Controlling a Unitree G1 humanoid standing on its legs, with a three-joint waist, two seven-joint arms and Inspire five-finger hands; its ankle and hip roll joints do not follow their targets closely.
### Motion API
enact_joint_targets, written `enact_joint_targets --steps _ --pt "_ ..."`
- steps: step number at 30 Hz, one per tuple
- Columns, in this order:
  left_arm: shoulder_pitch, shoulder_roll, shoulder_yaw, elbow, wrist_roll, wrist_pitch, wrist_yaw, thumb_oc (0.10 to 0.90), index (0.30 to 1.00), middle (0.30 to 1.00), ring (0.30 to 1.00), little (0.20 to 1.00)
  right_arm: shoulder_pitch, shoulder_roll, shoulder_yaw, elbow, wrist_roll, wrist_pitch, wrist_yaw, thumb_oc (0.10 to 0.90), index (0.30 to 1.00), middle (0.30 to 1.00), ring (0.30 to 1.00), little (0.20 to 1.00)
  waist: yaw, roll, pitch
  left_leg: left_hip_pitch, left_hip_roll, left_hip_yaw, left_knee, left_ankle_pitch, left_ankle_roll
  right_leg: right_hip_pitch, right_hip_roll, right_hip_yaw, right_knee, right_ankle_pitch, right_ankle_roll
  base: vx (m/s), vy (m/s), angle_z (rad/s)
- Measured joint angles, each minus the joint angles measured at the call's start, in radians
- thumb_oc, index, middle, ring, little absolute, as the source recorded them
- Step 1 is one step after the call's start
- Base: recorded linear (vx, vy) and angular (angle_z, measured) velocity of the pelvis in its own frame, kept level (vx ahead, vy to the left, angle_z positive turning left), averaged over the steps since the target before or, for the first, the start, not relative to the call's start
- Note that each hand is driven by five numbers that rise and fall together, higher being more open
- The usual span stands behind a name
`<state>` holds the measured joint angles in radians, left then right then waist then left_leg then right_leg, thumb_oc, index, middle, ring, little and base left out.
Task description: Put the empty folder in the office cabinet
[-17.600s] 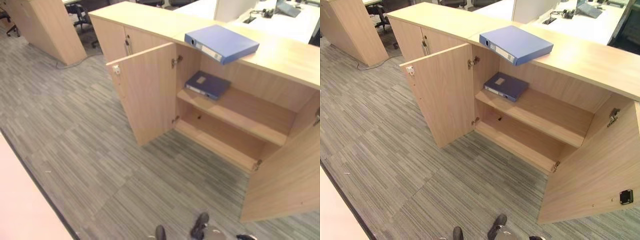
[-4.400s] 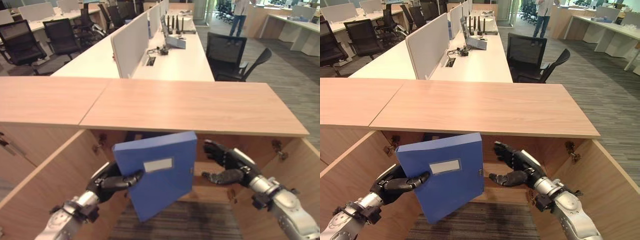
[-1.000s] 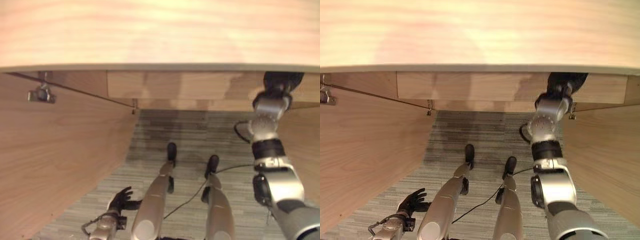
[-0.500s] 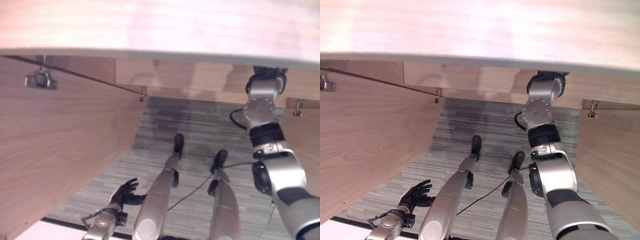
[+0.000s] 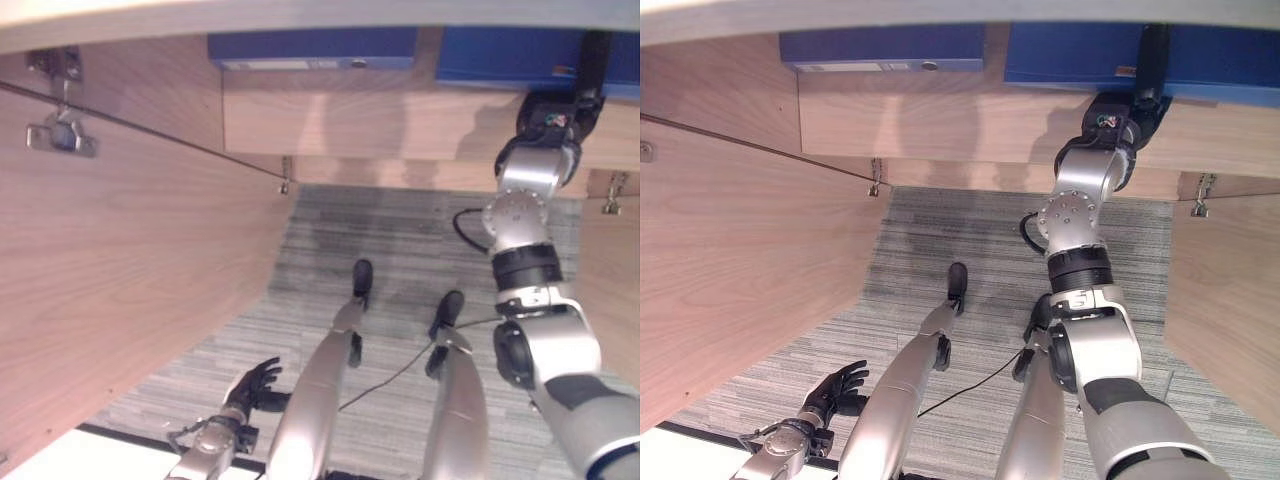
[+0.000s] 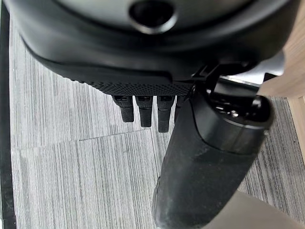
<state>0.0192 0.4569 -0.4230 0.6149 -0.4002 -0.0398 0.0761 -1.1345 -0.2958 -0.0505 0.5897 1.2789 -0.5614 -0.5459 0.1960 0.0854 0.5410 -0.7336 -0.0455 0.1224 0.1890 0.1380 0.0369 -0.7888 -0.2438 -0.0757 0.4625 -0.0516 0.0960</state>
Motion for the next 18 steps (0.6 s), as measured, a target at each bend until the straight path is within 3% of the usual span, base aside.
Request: enact_joint_targets --steps 8,18 --pt "-0.002 -0.003 -0.027 0.021 -0.027 0.000 0.008 0.800 0.900 0.900 0.900 0.900 -0.064 -0.049 0.001 -0.040 -0.063 -0.016 -0.030 0.400 0.300 0.300 0.300 0.300 0.006 0.013 0.002 -0.178 0.014 0.004 0.215 -0.070 -0.014 -0.187 -0.007 0.033 0.220 -0.075 -0.043 -0.01 -0.001 0.05" --pt "-0.001 -0.005 -0.030 0.021 -0.027 -0.002 0.009 0.800 0.900 0.900 0.900 0.900 -0.077 -0.074 0.033 -0.021 -0.056 -0.014 -0.029 0.400 0.300 0.300 0.300 0.300 0.006 0.015 0.000 -0.195 0.026 -0.010 0.203 -0.053 -0.035 -0.202 0.008 0.027 0.202 -0.058 -0.062 0.01 -0.032 -0.03"
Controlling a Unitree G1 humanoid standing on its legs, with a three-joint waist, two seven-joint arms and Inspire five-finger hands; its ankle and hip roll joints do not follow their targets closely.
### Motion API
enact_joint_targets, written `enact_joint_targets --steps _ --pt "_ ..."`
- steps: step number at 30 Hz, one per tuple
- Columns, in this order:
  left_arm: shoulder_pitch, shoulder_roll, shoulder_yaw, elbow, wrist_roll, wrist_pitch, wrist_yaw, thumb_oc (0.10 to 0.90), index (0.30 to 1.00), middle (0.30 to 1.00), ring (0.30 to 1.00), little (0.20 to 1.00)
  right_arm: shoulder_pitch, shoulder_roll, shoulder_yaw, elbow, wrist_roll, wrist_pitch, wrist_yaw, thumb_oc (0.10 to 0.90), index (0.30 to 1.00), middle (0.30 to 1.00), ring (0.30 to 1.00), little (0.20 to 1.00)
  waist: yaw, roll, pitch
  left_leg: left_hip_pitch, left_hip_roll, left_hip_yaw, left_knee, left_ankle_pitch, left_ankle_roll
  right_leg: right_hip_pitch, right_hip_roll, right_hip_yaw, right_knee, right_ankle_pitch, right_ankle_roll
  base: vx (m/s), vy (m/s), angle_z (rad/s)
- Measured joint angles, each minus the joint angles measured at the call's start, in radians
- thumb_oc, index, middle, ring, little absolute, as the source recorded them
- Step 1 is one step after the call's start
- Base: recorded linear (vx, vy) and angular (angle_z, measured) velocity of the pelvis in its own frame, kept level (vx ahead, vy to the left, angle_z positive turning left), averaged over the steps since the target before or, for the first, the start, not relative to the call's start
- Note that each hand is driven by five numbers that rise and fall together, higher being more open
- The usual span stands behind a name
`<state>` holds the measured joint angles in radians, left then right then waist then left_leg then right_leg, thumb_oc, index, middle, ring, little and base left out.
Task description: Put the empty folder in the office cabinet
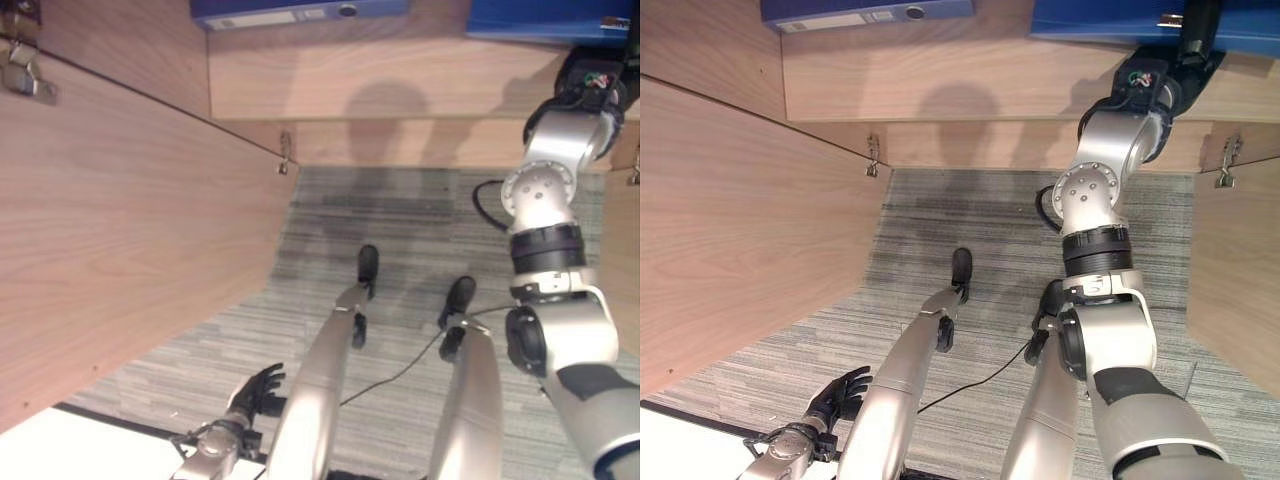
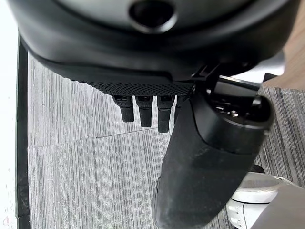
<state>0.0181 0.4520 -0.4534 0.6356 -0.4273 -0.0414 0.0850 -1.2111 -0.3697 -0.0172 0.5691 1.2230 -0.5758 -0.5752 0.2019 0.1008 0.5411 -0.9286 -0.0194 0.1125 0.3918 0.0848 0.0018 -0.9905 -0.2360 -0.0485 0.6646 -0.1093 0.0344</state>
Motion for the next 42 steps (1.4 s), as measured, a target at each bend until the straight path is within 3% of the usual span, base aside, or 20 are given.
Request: enact_joint_targets --steps 1,2,11,23,31,35,37,40,42 --pt "0.001 0.000 0.006 0.003 0.000 0.000 0.000 0.800 0.900 0.900 0.900 0.900 -0.013 -0.002 0.007 0.012 0.008 0.002 0.003 0.400 0.300 0.300 0.300 0.300 0.000 0.000 0.000 0.000 0.000 -0.004 -0.004 0.002 0.000 0.002 -0.001 -0.005 -0.003 0.000 0.000 0.00 -0.049 0.08" --pt "0.001 0.000 0.017 0.004 0.000 -0.001 0.002 0.800 0.900 0.900 0.900 0.900 -0.038 -0.014 0.022 0.028 0.021 0.008 0.009 0.800 0.900 0.900 0.900 0.900 0.001 0.002 -0.001 0.000 0.000 -0.012 -0.017 0.012 0.002 0.005 -0.001 -0.016 -0.010 0.001 0.001 0.00 -0.054 0.10" --pt "0.001 0.000 0.021 0.025 0.000 -0.002 0.016 0.800 0.900 0.900 0.900 0.900 -0.095 -0.025 0.065 0.067 0.104 0.036 0.075 0.800 0.900 0.900 0.900 0.900 0.028 0.002 -0.001 0.007 0.002 -0.042 -0.031 0.026 0.007 0.020 -0.001 -0.047 -0.005 -0.006 0.006 0.00 -0.025 0.08" --pt "0.001 0.000 0.044 0.047 0.001 -0.003 0.018 0.800 0.900 0.900 0.900 0.900 -0.096 0.005 0.071 0.070 0.149 0.014 0.093 0.800 0.900 0.900 0.900 0.900 0.026 0.002 -0.002 0.031 0.001 -0.041 -0.066 0.040 -0.006 0.041 0.000 -0.046 -0.033 0.010 0.005 0.00 0.000 0.00" --pt "0.001 0.000 0.063 0.072 0.001 -0.008 0.014 0.800 0.900 0.900 0.900 0.900 -0.088 -0.012 0.063 0.158 0.155 0.027 0.166 0.800 0.900 0.900 0.900 0.900 0.022 0.002 -0.002 0.055 0.001 -0.042 -0.116 0.064 -0.003 0.064 0.001 -0.057 -0.079 0.031 0.012 0.00 0.000 0.00" --pt "0.000 0.000 0.071 0.095 0.002 -0.010 0.009 0.800 0.900 0.900 0.900 0.900 -0.101 -0.109 0.147 0.277 0.145 0.121 0.200 0.800 0.900 0.900 0.900 0.900 0.021 -0.004 -0.016 0.075 0.000 -0.047 -0.126 0.064 -0.003 0.088 0.001 -0.068 -0.093 0.030 0.014 0.00 -0.020 0.01" --pt "0.005 0.001 0.094 0.120 0.002 -0.010 -0.014 0.800 0.900 0.900 0.900 0.900 -0.135 -0.253 0.401 0.421 0.068 0.251 0.259 0.800 0.900 0.900 0.900 0.900 0.021 -0.021 -0.034 0.075 0.000 -0.049 -0.125 0.065 -0.003 0.090 0.001 -0.070 -0.094 0.031 0.015 0.00 -0.050 0.00" --pt "0.023 0.003 0.090 0.153 0.002 -0.010 -0.050 0.800 0.900 0.900 0.900 0.900 -0.171 -0.270 0.527 0.549 0.032 0.425 0.333 0.800 0.900 0.900 0.900 0.900 0.000 -0.048 -0.099 0.063 0.007 -0.059 -0.127 0.066 -0.006 0.088 0.004 -0.083 -0.110 0.038 0.015 0.00 -0.044 -0.03" --pt "0.025 0.003 0.082 0.159 0.002 -0.010 -0.056 0.800 0.900 0.900 0.900 0.900 -0.184 -0.255 0.502 0.574 0.013 0.471 0.364 0.800 0.900 0.900 0.900 0.900 -0.009 -0.055 -0.104 0.063 0.013 -0.058 -0.127 0.067 -0.007 0.090 0.011 -0.088 -0.119 0.045 0.012 0.00 -0.025 -0.07"
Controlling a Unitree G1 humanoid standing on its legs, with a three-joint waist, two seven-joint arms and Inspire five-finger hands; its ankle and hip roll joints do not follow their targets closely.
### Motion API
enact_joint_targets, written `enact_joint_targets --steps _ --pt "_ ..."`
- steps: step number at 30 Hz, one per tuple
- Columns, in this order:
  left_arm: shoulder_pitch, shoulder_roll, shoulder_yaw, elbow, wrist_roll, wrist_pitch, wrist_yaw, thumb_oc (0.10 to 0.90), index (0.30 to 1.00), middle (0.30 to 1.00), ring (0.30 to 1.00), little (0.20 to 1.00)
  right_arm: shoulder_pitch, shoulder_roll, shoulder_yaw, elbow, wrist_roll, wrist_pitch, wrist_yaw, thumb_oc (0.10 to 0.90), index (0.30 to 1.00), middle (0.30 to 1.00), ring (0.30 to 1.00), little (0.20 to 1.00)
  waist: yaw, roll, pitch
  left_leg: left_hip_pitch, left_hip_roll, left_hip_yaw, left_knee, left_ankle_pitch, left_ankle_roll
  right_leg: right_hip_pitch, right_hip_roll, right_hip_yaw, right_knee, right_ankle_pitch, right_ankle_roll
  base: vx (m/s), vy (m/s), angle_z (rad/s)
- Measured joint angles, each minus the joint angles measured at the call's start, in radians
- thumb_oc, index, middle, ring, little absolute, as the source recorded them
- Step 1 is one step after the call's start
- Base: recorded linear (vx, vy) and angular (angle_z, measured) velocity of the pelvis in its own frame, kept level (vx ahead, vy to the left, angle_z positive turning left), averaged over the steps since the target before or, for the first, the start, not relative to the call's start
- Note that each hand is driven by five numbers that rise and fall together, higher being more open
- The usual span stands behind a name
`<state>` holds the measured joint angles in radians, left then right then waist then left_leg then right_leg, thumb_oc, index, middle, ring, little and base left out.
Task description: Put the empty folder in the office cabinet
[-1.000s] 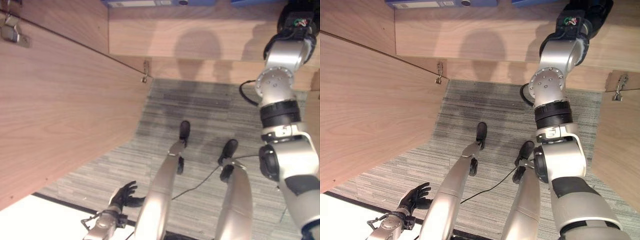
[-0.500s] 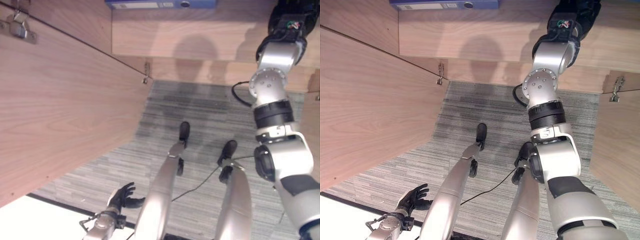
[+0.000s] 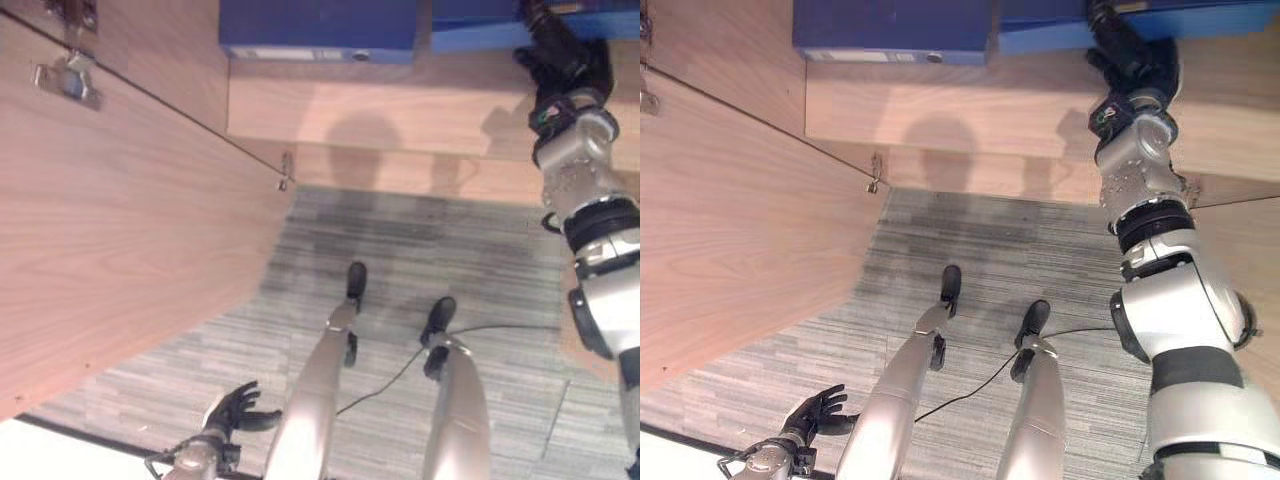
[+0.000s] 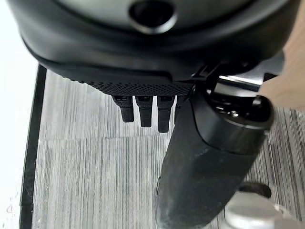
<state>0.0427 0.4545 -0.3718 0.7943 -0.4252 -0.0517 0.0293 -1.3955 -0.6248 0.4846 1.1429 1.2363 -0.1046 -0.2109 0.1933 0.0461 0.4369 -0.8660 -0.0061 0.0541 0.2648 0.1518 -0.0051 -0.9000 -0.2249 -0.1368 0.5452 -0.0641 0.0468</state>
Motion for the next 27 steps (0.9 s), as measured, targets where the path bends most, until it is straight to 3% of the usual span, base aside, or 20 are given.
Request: enact_joint_targets --steps 20,24,25,26,27 --pt "0.001 0.000 -0.006 0.022 -0.002 0.001 -0.043 0.800 0.900 0.900 0.900 0.900 0.022 0.013 0.011 -0.012 -0.083 0.073 0.121 0.800 0.900 0.900 0.900 0.900 0.008 0.002 0.001 0.049 0.019 -0.002 -0.031 0.011 -0.017 0.040 0.016 -0.017 -0.016 0.007 -0.011 0.00 -0.003 -0.01" --pt "0.003 -0.002 -0.006 0.021 -0.003 0.000 -0.041 0.800 0.900 0.900 0.900 0.900 0.056 0.083 -0.144 -0.068 0.013 0.035 0.114 0.800 0.900 0.900 0.900 0.900 0.011 0.006 0.003 0.054 0.022 -0.004 -0.043 0.014 -0.021 0.041 0.019 -0.015 -0.020 0.005 -0.014 0.01 0.004 0.00" --pt "0.002 -0.007 -0.006 0.021 -0.003 0.000 -0.038 0.800 0.900 0.900 0.900 0.900 0.074 0.138 -0.269 -0.098 0.087 -0.002 0.112 0.800 0.900 0.900 0.900 0.900 0.012 0.014 0.007 0.055 0.022 -0.005 -0.046 0.014 -0.021 0.042 0.020 -0.015 -0.021 0.004 -0.016 0.03 0.023 0.01" --pt "-0.002 -0.012 -0.009 0.018 -0.003 -0.001 -0.038 0.800 0.900 0.900 0.900 0.900 0.099 0.199 -0.371 -0.152 0.171 -0.089 0.105 0.800 0.900 0.900 0.900 0.900 0.028 0.030 0.016 0.055 0.022 -0.004 -0.048 0.014 -0.021 0.042 0.020 -0.016 -0.021 0.003 -0.015 0.00 0.000 0.00" --pt "-0.004 -0.013 -0.010 0.018 -0.003 -0.003 -0.033 0.800 0.900 0.900 0.900 0.900 0.107 0.217 -0.393 -0.169 0.208 -0.127 0.102 0.800 0.900 0.900 0.900 0.900 0.036 0.040 0.020 0.055 0.022 -0.006 -0.048 0.013 -0.021 0.042 0.020 -0.017 -0.020 0.002 -0.014 0.03 0.031 0.05"
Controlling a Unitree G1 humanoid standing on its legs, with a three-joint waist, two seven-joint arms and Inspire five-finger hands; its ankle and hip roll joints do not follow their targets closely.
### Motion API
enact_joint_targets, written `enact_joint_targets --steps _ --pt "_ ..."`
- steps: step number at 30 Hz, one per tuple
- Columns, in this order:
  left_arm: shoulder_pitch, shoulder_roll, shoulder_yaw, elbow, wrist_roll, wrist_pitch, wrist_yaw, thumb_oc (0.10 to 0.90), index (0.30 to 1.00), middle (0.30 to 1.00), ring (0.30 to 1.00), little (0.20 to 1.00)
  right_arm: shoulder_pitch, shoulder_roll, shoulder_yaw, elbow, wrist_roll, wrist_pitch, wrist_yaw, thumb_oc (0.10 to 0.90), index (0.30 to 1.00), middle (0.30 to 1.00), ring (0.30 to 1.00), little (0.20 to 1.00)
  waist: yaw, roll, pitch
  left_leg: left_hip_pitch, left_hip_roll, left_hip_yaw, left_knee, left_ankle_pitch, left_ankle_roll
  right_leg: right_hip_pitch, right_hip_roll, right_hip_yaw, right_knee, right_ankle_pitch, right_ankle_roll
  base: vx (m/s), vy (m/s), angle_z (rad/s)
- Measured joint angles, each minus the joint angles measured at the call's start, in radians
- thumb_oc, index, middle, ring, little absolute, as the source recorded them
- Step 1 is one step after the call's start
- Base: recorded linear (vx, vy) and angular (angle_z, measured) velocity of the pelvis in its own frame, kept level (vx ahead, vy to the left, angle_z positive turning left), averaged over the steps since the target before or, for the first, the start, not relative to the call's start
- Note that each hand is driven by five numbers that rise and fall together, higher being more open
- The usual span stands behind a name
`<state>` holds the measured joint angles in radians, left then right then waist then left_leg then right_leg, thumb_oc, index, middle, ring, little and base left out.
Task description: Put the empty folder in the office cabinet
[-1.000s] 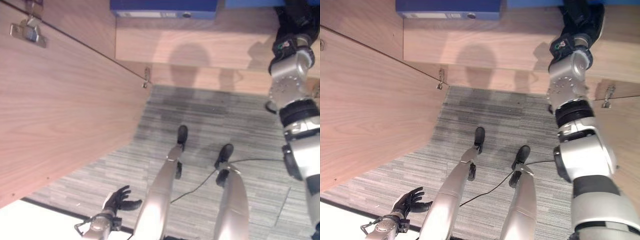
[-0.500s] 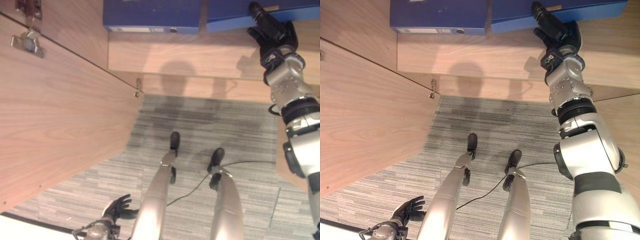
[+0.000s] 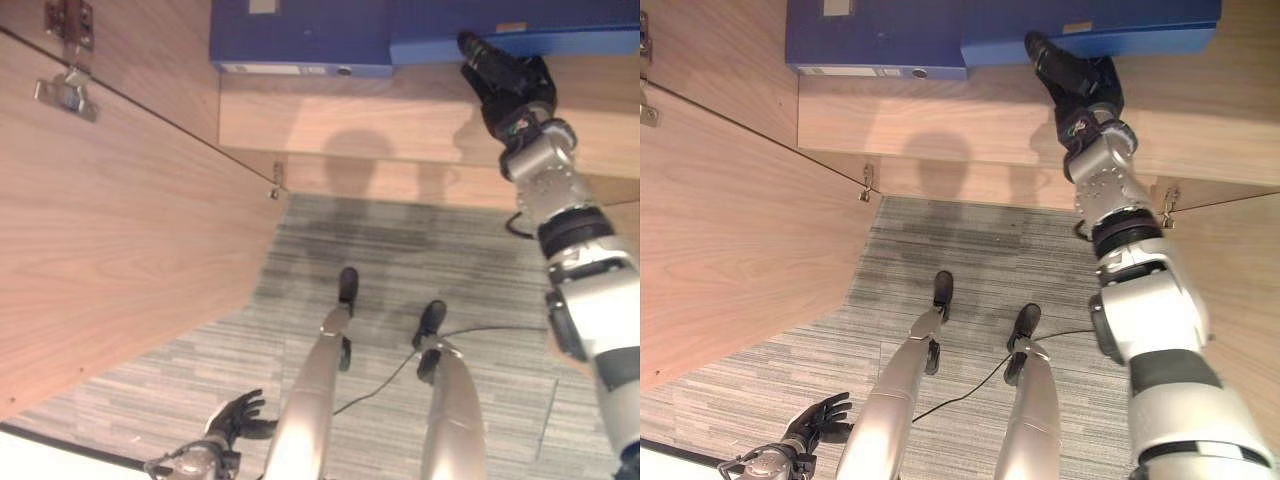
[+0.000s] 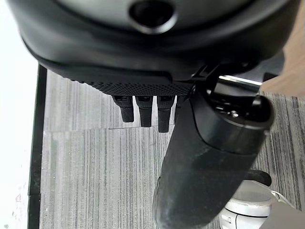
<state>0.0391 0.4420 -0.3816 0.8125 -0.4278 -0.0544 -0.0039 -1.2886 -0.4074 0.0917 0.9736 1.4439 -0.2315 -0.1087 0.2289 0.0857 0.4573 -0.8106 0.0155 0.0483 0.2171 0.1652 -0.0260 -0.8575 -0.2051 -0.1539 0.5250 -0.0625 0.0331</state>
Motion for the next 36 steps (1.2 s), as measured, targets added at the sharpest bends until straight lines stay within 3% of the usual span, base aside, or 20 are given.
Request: enact_joint_targets --steps 1,2,5,6,7,11,17,25,31,36 --pt "0.000 0.000 0.000 -0.001 0.001 0.002 0.009 0.800 0.900 0.900 0.900 0.900 0.023 0.046 -0.082 -0.058 0.046 -0.040 -0.003 0.800 0.900 0.900 0.900 0.900 0.006 0.007 0.004 0.001 -0.001 -0.001 -0.003 0.000 0.000 0.000 -0.001 0.000 0.001 -0.003 0.001 0.03 0.040 0.08" --pt "-0.001 -0.001 -0.005 -0.006 0.002 0.002 0.021 0.800 0.900 0.900 0.900 0.900 0.067 0.120 -0.187 -0.157 0.112 -0.144 -0.001 0.800 0.900 0.900 0.900 0.900 0.018 0.019 0.010 0.006 -0.005 -0.001 -0.015 0.001 -0.001 -0.001 -0.005 -0.001 0.004 -0.008 -0.001 0.02 0.033 0.07" --pt "0.000 -0.004 -0.005 -0.027 0.003 -0.001 0.042 0.800 0.900 0.900 0.900 0.900 0.072 0.197 -0.223 -0.216 0.171 -0.299 -0.006 0.800 0.900 0.900 0.900 0.900 0.023 0.044 0.022 0.012 -0.016 -0.003 -0.018 0.008 0.007 0.000 -0.015 -0.003 0.021 -0.015 0.001 0.02 0.032 0.11" --pt "0.000 -0.004 -0.005 -0.027 0.003 -0.001 0.042 0.800 0.900 0.900 0.900 0.900 0.072 0.197 -0.223 -0.217 0.171 -0.300 -0.006 0.800 0.900 0.900 0.900 0.900 0.023 0.044 0.022 0.012 -0.016 -0.003 -0.018 0.008 0.008 0.000 -0.015 -0.003 0.021 -0.015 0.001 0.03 0.034 0.13" --pt "-0.002 -0.007 -0.005 -0.029 0.006 -0.018 0.061 0.800 0.900 0.900 0.900 0.900 0.067 0.217 -0.225 -0.239 0.180 -0.380 -0.033 0.800 0.900 0.900 0.900 0.900 0.025 0.045 0.022 0.012 -0.020 -0.006 -0.018 0.009 0.010 0.001 -0.024 -0.006 0.025 -0.023 0.008 0.02 0.016 0.08" --pt "-0.004 -0.030 -0.012 -0.028 0.012 -0.017 0.066 0.800 0.900 0.900 0.900 0.900 0.069 0.278 -0.264 -0.306 0.180 -0.461 -0.076 0.800 0.900 0.900 0.900 0.900 0.027 0.046 0.021 0.013 -0.021 -0.008 -0.021 0.009 0.008 0.002 -0.028 -0.019 0.027 -0.028 0.011 0.01 0.007 0.02" --pt "-0.005 -0.035 -0.022 -0.026 0.041 -0.017 0.065 0.800 0.900 0.900 0.900 0.900 0.089 0.270 -0.260 -0.296 0.179 -0.457 -0.087 0.800 0.900 0.900 0.900 0.900 0.029 0.047 0.021 0.014 -0.025 -0.023 -0.020 0.004 -0.003 0.003 -0.032 -0.022 0.043 -0.039 0.009 0.01 0.012 0.05" --pt "-0.005 -0.035 -0.021 0.007 0.039 -0.016 0.064 0.800 0.900 0.900 0.900 0.900 0.104 0.228 -0.202 -0.255 0.179 -0.385 -0.075 0.800 0.900 0.900 0.900 0.900 0.023 0.050 0.018 0.014 -0.026 -0.023 -0.012 0.005 -0.004 0.001 -0.033 -0.017 0.050 -0.043 0.006 0.00 0.000 0.00" --pt "-0.005 -0.038 -0.022 0.007 0.039 -0.017 0.065 0.800 0.900 0.900 0.900 0.900 0.124 0.259 -0.191 -0.309 0.178 -0.405 -0.076 0.800 0.900 0.900 0.900 0.900 0.020 0.051 0.017 0.012 -0.026 -0.022 -0.014 0.002 -0.003 -0.001 -0.033 -0.017 0.046 -0.042 0.009 0.00 0.000 0.00" --pt "-0.007 -0.044 -0.023 0.006 0.038 -0.018 0.078 0.800 0.900 0.900 0.900 0.900 0.160 0.317 -0.181 -0.420 0.136 -0.459 -0.133 0.800 0.900 0.900 0.900 0.900 0.019 0.051 0.017 0.008 -0.023 -0.016 -0.015 -0.002 -0.003 -0.006 -0.030 -0.017 0.042 -0.042 0.009 0.00 0.002 -0.01"
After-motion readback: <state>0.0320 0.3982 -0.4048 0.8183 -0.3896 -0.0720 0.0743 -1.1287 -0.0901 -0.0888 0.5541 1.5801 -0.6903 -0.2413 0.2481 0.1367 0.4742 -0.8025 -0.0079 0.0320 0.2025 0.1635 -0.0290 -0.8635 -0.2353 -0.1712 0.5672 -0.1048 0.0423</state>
